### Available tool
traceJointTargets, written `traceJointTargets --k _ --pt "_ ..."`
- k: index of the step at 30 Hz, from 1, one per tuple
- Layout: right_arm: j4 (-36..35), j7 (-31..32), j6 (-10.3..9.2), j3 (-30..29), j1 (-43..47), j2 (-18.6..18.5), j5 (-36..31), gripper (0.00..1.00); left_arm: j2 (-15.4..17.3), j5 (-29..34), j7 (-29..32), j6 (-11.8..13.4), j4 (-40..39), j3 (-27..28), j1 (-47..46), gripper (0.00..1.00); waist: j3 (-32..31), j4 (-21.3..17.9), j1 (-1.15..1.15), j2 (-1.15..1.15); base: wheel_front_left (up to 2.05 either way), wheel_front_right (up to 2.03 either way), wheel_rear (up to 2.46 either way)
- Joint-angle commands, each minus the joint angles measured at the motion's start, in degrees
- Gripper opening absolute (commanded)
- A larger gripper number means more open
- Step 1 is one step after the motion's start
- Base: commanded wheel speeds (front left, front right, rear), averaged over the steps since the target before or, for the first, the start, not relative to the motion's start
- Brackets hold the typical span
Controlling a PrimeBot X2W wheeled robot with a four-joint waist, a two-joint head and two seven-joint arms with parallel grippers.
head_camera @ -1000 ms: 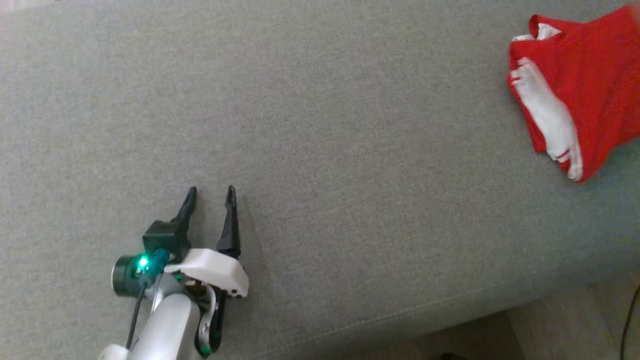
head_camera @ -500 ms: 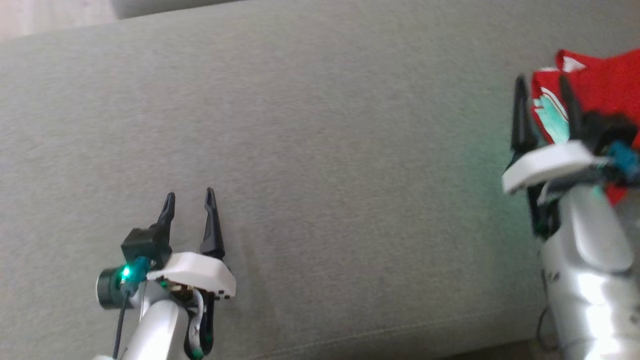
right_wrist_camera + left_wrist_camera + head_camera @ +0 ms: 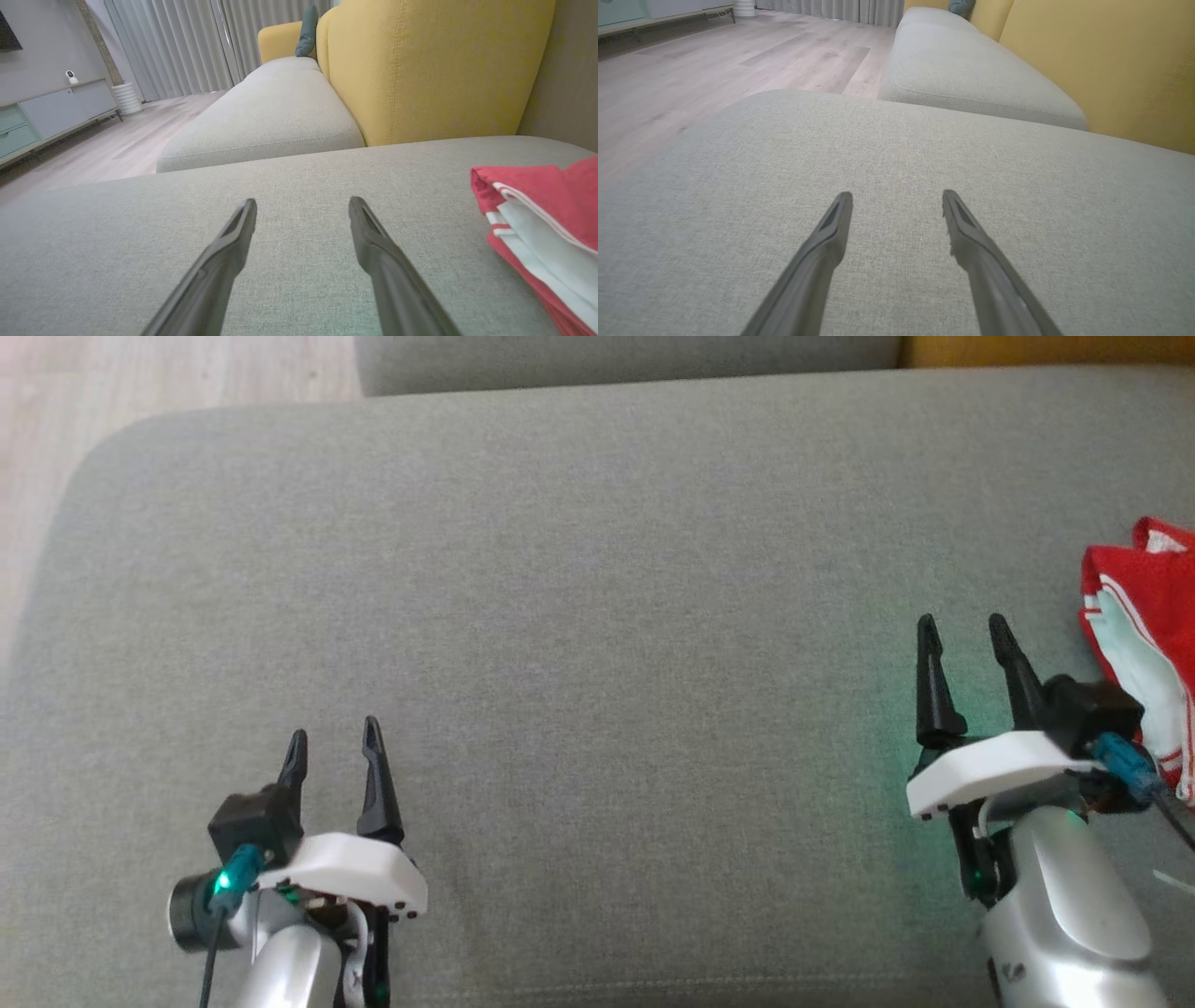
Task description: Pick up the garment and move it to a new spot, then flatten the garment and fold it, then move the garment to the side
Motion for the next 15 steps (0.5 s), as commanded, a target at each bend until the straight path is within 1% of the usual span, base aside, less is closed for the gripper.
traceJointTargets --k 1,6,12,13,15 --pt "-2.0 -0.6 0.36 1.6 -0.1 0.2 0.3 1.0 0.3 0.1 -0.3 -0.2 -1.8 2.1 -0.4 1.0 -0.7 0.4 0.0 0.0 0.0 0.0 0.0" --pt "-2.4 -0.6 0.36 1.8 0.9 0.2 0.6 1.0 0.3 -0.1 -0.3 -2.1 -1.9 3.0 0.3 1.0 -1.9 0.5 0.0 0.0 0.0 0.0 0.0" --pt "-2.6 -0.6 0.36 2.5 1.2 0.3 1.4 1.0 0.3 -0.8 -0.3 -4.1 -1.7 4.0 0.4 1.0 -2.7 -0.4 0.0 0.0 0.0 0.0 0.0" --pt "-0.4 0.0 -0.01 1.1 1.9 0.0 1.3 0.0 -0.1 -0.6 0.0 -4.0 0.2 1.8 2.1 0.0 -2.6 -0.3 0.0 0.0 0.0 0.0 0.0" --pt "1.1 0.1 -0.02 1.1 2.6 0.1 1.3 0.0 -0.2 -0.5 0.1 -4.0 1.8 1.6 2.4 0.0 -2.7 -0.3 0.0 0.0 0.0 0.0 0.0"
